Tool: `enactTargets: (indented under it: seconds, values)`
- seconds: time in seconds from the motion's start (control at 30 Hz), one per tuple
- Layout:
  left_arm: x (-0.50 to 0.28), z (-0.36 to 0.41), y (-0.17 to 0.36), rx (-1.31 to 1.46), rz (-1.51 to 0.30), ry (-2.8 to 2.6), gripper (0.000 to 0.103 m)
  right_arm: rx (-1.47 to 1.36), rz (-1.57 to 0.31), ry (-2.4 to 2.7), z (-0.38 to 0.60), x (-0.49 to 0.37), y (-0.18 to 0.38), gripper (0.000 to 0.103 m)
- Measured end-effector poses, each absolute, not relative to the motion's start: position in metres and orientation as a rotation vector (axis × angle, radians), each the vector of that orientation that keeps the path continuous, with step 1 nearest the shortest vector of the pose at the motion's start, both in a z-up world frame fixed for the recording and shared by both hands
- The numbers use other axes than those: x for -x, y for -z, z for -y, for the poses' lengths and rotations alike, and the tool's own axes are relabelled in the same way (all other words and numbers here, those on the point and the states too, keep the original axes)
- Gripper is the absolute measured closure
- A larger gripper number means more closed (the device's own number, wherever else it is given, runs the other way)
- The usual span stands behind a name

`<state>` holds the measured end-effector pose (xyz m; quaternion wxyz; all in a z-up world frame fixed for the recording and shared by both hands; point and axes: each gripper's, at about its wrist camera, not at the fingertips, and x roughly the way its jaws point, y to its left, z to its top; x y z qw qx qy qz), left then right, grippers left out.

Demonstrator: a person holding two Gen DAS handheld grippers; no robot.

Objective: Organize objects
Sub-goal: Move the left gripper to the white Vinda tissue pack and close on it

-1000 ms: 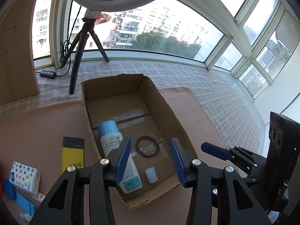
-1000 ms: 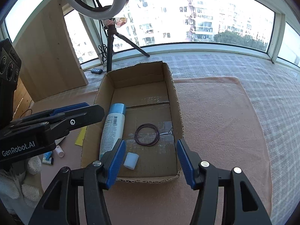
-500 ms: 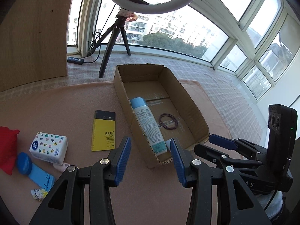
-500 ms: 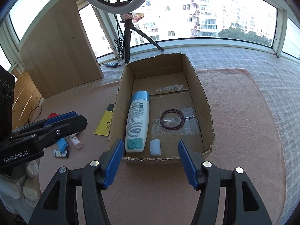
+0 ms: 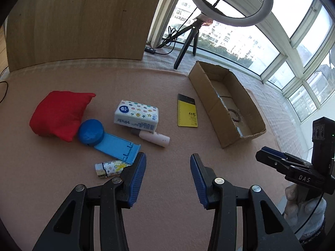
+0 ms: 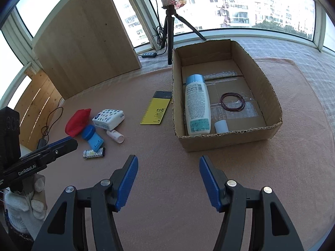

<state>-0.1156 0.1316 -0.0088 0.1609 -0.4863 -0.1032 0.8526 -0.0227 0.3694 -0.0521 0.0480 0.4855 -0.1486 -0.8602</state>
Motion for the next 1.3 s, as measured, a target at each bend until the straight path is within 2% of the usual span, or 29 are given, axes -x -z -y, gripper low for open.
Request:
enactTargets:
  seconds: [0.27, 0.43, 0.63, 0.9, 1.07, 1.3]
  values:
    - [0.12, -0.068, 0.008, 1.426, 0.357, -2.513, 0.056, -1.494, 0.46, 2.573, -0.338, 0.018, 0.055, 0.046]
    - [0.145, -0.055, 0.001, 1.425, 0.365, -2.503, 0.056, -1.494, 0.481, 2.566, -0.328, 0.018, 0.056, 0.046]
    - [0.193, -0.083, 0.005, 1.443, 0.348, -2.437, 0.056, -1.507, 0.486, 2.573, -0.327, 0.011, 0.057, 0.046]
    - [0.251, -0.116, 0.043, 1.578, 0.367, -2.384, 0.055, -1.526, 0.525, 2.599, -0.343, -0.003, 0.057, 0.046]
    - [0.267, -0.129, 0.064, 1.661, 0.328, -2.366, 0.055, -1.535, 0.545, 2.621, -0.357, -0.011, 0.057, 0.046]
    - [0.272, -0.155, 0.071, 1.64, 0.253, -2.352, 0.056, -1.545, 0.593, 2.64, -0.377, -0.013, 0.058, 0.046]
